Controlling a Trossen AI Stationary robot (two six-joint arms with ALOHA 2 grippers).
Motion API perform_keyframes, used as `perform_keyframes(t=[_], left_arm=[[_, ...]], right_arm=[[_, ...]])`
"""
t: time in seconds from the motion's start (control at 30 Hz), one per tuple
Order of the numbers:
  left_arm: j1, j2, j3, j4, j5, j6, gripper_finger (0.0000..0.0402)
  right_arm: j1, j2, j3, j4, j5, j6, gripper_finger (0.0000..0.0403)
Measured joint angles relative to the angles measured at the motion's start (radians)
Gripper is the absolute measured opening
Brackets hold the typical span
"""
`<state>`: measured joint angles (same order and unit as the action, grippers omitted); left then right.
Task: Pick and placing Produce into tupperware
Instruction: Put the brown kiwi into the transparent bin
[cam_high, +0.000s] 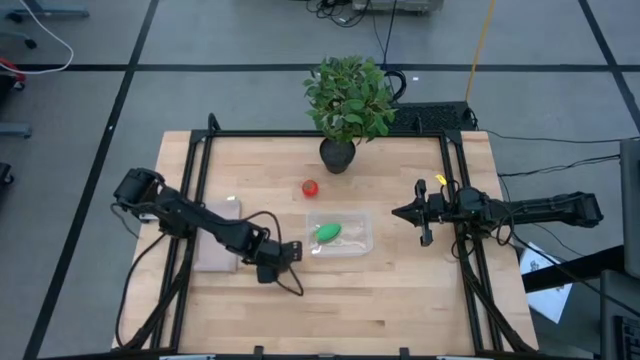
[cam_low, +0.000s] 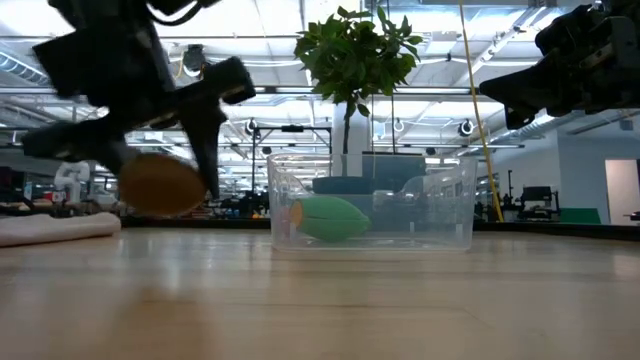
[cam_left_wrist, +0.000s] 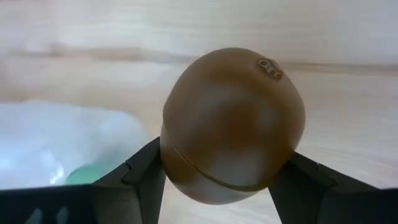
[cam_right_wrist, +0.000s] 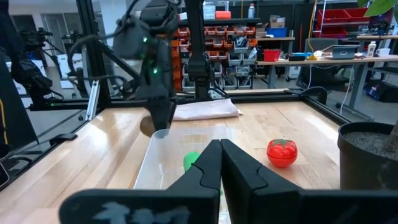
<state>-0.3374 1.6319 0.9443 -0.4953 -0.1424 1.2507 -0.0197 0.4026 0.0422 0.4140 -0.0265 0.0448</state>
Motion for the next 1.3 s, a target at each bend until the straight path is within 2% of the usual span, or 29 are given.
perform_keyframes(t=[0.23,0.53,0.73,0.9,1.17,1.3], left_arm=[[0.041,-0.097,0.001,0.069,0.104,-0.176,0.0238],[0.133,-0.198,0.002,0.215,0.251,-0.556,0.0240],[0.199,-0.236,0.002,0.270,0.351,-0.767,0.0240],[0.245,-0.238,0.002,0.287,0.388,-0.921,0.0241],[0.272,-0.239,0.002,0.307,0.512,-0.946,0.0241],[0.272,-0.258,0.002,0.328,0.512,-0.951,0.0241]], right_arm=[[0.000,0.000,0.000,0.002,0.000,0.000,0.0000],[0.000,0.000,0.000,0.007,0.000,0.000,0.0000],[0.000,0.000,0.000,0.008,0.000,0.000,0.0000],[0.000,0.000,0.000,0.008,0.000,0.000,0.0000],[0.000,0.000,0.000,0.007,0.000,0.000,0.0000],[0.000,0.000,0.000,0.007,0.000,0.000,0.0000]])
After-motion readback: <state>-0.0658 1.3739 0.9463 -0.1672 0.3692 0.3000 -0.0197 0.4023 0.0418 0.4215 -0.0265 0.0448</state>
